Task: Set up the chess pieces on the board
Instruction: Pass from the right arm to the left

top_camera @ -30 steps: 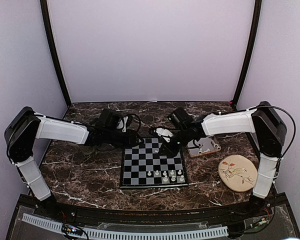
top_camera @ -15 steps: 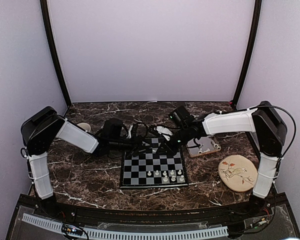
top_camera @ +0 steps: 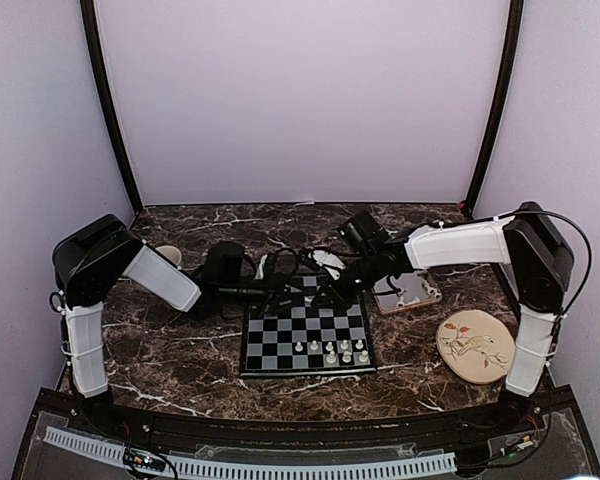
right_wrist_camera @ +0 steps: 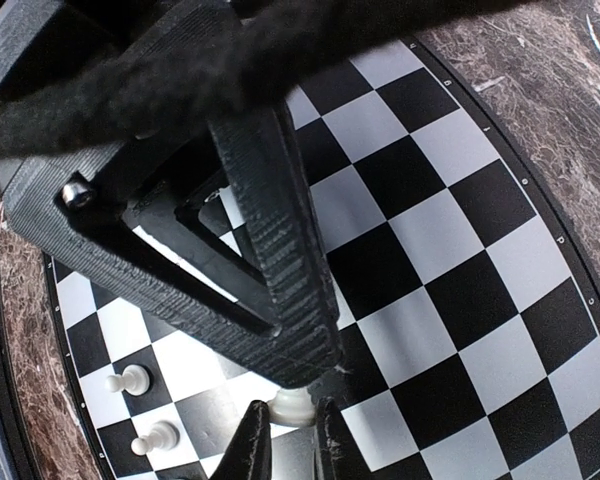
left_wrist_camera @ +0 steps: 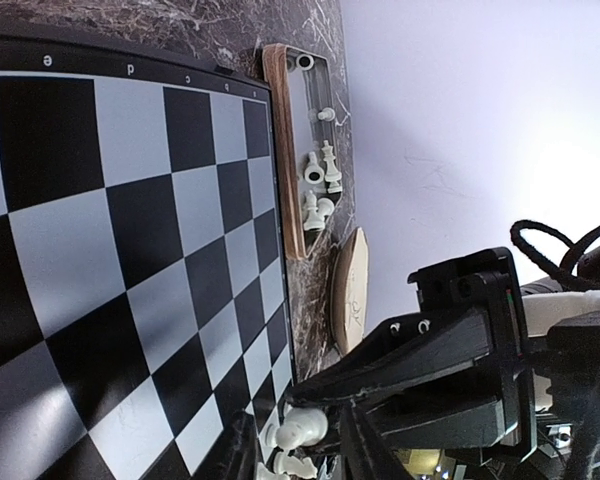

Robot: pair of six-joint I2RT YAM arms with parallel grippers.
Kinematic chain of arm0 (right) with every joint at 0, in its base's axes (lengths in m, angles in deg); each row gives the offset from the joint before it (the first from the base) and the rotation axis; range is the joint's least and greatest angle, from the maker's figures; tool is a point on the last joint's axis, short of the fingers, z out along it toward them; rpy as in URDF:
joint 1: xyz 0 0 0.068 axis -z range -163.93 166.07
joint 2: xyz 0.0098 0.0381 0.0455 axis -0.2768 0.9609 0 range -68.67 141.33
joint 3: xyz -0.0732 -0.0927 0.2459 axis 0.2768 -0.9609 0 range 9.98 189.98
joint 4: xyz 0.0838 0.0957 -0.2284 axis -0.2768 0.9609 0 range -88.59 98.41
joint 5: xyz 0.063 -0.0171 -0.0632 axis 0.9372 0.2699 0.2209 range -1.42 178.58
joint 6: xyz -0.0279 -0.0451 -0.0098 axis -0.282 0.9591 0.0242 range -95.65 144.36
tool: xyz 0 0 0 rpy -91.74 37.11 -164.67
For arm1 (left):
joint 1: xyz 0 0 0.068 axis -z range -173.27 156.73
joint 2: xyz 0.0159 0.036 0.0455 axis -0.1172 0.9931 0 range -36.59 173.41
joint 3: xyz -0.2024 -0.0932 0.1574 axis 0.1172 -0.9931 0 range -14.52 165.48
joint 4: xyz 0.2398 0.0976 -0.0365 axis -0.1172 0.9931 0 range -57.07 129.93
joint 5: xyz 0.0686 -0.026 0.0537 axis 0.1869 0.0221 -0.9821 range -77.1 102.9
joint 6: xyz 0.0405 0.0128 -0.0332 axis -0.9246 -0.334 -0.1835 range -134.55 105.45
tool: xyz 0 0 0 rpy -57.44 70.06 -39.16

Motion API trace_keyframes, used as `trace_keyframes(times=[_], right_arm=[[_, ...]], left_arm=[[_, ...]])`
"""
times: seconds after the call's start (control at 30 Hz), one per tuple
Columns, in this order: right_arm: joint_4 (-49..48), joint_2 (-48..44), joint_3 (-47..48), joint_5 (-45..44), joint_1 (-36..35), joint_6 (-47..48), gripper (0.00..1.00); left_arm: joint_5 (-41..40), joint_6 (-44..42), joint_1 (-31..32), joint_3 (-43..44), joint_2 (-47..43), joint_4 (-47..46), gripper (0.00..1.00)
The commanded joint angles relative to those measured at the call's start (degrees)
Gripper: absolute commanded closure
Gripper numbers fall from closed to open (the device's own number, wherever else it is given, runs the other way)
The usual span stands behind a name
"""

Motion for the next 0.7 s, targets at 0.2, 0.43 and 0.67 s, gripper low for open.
trace_keyframes(times=[0.2,0.43,0.67], right_arm=[[-1.53,1.34,1.63,0.62,0.31,-1.04,0.87],[-1.7,1.34,1.71,1.08,0.26,-1.13,0.87],[-1.61,1.82,1.8,1.06,0.26,-1.21,0.87]], left_arm=[[2.74,1.91,0.31,-0.64,0.32,-4.16,0.73],[3.57,3.45,0.48,0.1,1.79,-5.5,0.73],[3.84,3.71,0.84,0.98,2.46,-6.0,0.82]])
